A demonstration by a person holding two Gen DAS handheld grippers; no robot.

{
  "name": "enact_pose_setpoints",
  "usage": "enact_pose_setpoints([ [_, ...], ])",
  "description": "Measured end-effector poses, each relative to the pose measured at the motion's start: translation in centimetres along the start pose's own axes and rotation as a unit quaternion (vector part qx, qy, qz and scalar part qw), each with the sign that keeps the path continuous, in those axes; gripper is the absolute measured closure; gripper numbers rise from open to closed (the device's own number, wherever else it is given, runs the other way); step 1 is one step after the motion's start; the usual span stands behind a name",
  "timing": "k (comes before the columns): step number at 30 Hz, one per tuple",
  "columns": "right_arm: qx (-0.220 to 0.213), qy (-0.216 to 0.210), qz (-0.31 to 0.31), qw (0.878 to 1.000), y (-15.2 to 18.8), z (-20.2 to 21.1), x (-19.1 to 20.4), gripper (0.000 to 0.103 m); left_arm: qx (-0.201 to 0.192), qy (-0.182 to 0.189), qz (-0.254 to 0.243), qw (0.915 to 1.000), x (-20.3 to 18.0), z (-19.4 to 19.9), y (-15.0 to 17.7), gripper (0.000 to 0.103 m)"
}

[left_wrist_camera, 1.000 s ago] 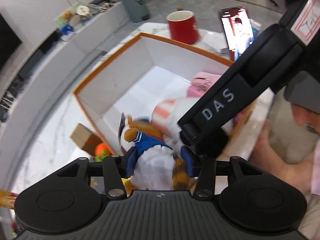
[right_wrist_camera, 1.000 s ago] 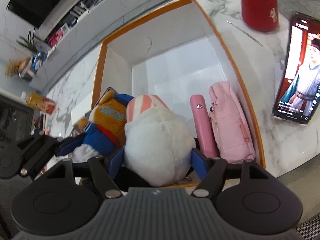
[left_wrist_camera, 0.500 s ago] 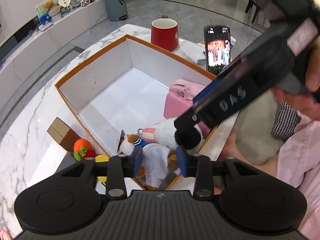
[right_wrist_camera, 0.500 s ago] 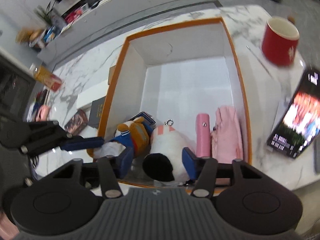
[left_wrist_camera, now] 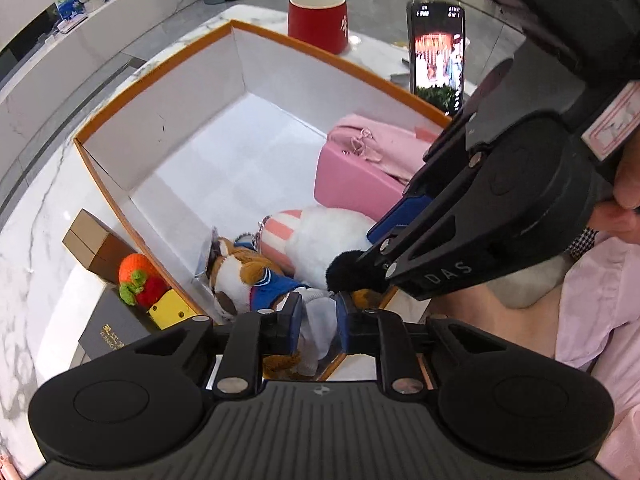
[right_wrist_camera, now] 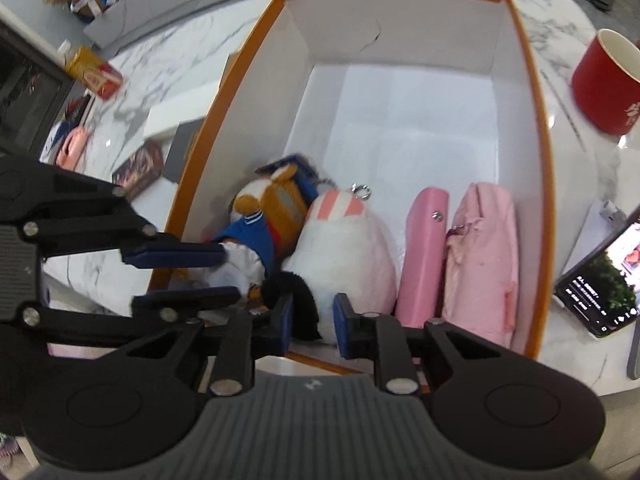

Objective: Organize objects
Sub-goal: 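Lower both plushes into the box beside the pink items and open grippers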

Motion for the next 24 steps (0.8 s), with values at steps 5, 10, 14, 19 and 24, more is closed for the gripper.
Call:
enact_pose_setpoints([
  [5,0.019,-0.002,-0.002,1.0,0.0,-0.1,0.0,0.08,0.005,0.012,0.018,0.9998,0.8,-0.2,0.0,0.081],
  [10,-0.023,0.016,0.033,0.999,-1.5,1.7,-0.3,0.078,-0.033,-0.006,0.02,0.9992,2.3,0.8,-1.8,0.081],
  [14,-0.018,0.015,0.045,0.999,-2.1,0.5,-0.7,0.076,-0.005,-0.003,-0.026,0.9997,1.3,-0.8,-1.6,0.083],
  [19,-0.002,0.005,0.05,0.999,-1.3,-0.7,-0.6,0.078,0.024,-0.008,-0.055,0.9982,0.7,-2.6,-0.7,0.086],
  [24,0.003,0.002,0.046,0.999,-1.0,-1.2,-0.1,0.078,0.038,0.002,-0.053,0.9979,0.3,-3.5,-0.1,0.091],
])
Point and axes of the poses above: each gripper's, at about its wrist camera, not at the fingertips, and z roughly against the way its jaws point, x to its left, y to its underside, the point moved 9 cm from there along -z, roughly the way its jaws point, and after that the axes turned 15 degrees about -x, right-handed, at the moved point
